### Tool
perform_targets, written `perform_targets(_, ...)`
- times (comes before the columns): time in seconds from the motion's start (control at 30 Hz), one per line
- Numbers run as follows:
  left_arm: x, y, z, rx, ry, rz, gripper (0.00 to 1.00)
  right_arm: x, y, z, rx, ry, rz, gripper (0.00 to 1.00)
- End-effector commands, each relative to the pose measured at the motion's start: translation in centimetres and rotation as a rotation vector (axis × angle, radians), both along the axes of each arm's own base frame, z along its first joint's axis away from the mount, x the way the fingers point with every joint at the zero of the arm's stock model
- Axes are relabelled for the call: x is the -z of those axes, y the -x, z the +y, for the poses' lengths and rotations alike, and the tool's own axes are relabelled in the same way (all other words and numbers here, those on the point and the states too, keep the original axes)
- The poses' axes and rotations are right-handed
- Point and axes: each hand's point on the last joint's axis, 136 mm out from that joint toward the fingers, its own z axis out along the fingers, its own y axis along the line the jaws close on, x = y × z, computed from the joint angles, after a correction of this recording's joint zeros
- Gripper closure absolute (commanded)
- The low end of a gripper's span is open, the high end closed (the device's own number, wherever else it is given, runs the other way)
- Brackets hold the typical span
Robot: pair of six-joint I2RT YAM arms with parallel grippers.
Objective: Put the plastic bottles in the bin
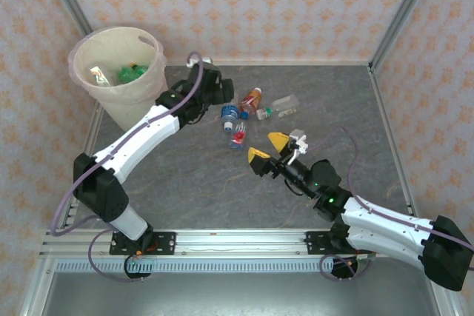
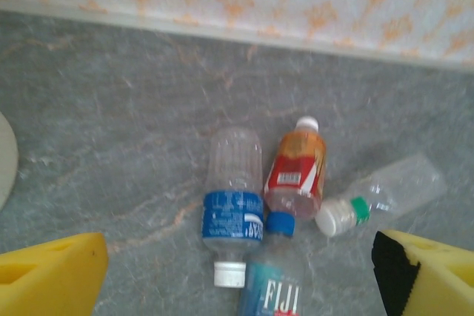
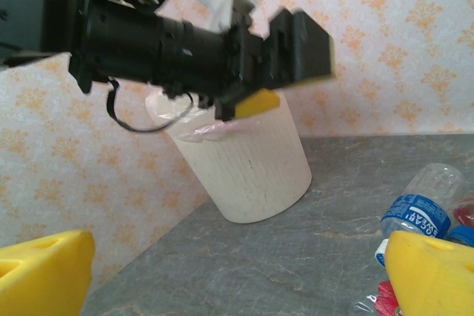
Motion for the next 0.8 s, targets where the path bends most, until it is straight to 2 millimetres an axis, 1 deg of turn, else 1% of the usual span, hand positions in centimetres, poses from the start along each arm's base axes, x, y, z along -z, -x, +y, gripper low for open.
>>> perform_targets(0.0, 2.2, 0.3, -1.6, 0.035, -0.014, 0.027, 0.07, -0.7, -0.4, -1.0, 0.051, -0.012, -0.026, 0.00)
perform_targets(0.07, 3.9, 0.7, -2.5, 0.050, -0.006, 0.050, 0.08, -0.8, -0.4, -1.3, 0.067, -0.016, -0.029, 0.00)
perform_targets(0.17, 5.9, 1.4, -3.3, 0.061, 0.015, 0.061, 0.09, -0.7, -0.5, -1.7, 0.086, -0.022, -0.028, 0.00)
perform_targets(0.3, 8.5, 2.6, -5.0, 0.106, 0.055, 0.099, 0.13, -0.5, -0.8, -1.8, 0.097, -0.020, -0.012, 0.00)
perform_targets(0.37, 9.7, 3.1, -5.7, 0.124, 0.034, 0.125, 0.14, -0.1, -0.8, -1.7, 0.095, -0.009, 0.004, 0.00)
perform_targets(0.47, 10.9, 3.6, -6.5, 0.141, -0.028, 0.156, 0.14, 0.8, -0.8, -2.0, 0.108, 0.010, 0.018, 0.00)
perform_targets(0.6, 11.8, 3.7, -7.2, 0.154, -0.058, 0.180, 0.15, 1.4, -1.0, -2.8, 0.149, 0.009, 0.013, 0.00)
perform_targets(0.77, 12.0, 3.5, -7.1, 0.150, -0.065, 0.181, 0.15, 1.9, -1.1, -2.8, 0.153, 0.020, 0.017, 0.00)
